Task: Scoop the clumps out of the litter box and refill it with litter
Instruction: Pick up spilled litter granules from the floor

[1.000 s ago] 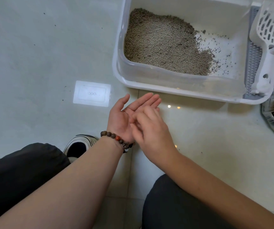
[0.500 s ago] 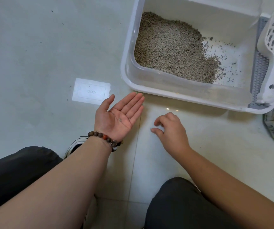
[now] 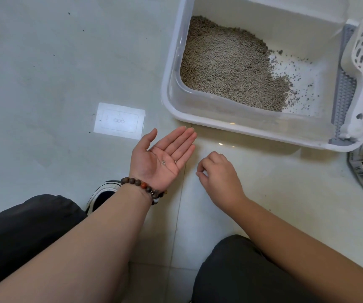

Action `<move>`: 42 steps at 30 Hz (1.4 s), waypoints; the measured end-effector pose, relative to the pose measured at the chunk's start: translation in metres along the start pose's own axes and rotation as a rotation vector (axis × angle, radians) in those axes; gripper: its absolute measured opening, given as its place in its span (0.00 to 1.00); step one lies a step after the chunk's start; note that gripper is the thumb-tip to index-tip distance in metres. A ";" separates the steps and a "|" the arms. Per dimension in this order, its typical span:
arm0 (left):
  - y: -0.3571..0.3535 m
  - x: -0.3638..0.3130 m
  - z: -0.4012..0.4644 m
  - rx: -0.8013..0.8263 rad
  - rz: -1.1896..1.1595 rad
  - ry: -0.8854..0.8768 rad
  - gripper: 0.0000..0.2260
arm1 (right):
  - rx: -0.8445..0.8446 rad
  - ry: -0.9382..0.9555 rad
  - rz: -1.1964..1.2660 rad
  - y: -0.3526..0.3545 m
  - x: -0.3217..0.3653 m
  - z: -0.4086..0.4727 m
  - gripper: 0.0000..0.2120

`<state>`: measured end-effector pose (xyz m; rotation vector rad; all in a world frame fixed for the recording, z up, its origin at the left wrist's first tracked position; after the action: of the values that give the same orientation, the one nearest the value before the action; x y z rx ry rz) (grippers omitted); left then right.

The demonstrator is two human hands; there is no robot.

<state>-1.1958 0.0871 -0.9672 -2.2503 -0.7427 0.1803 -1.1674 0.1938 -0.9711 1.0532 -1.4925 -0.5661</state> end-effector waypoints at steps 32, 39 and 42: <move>-0.040 0.101 0.037 -0.045 0.214 0.106 0.21 | -0.384 -0.586 0.250 0.054 -0.145 -0.199 0.02; -0.040 0.106 0.044 -0.081 0.249 0.099 0.22 | -0.331 -0.471 0.195 0.035 -0.140 -0.181 0.06; -0.042 0.107 0.048 -0.079 0.253 0.100 0.22 | -0.329 -0.423 0.148 0.037 -0.138 -0.176 0.05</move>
<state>-1.1433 0.1997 -0.9617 -2.4049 -0.4175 0.1599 -1.0203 0.3666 -0.9736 0.5824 -1.7496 -0.9334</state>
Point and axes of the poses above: each hand's wrist, its own z-axis towards the middle knuckle, its own y-axis out of the back of the hand, x = y × z, the point moved 9 cm from there along z, towards the middle knuckle, and after that the axes turned 13 degrees about y, right-handed, at the moved point
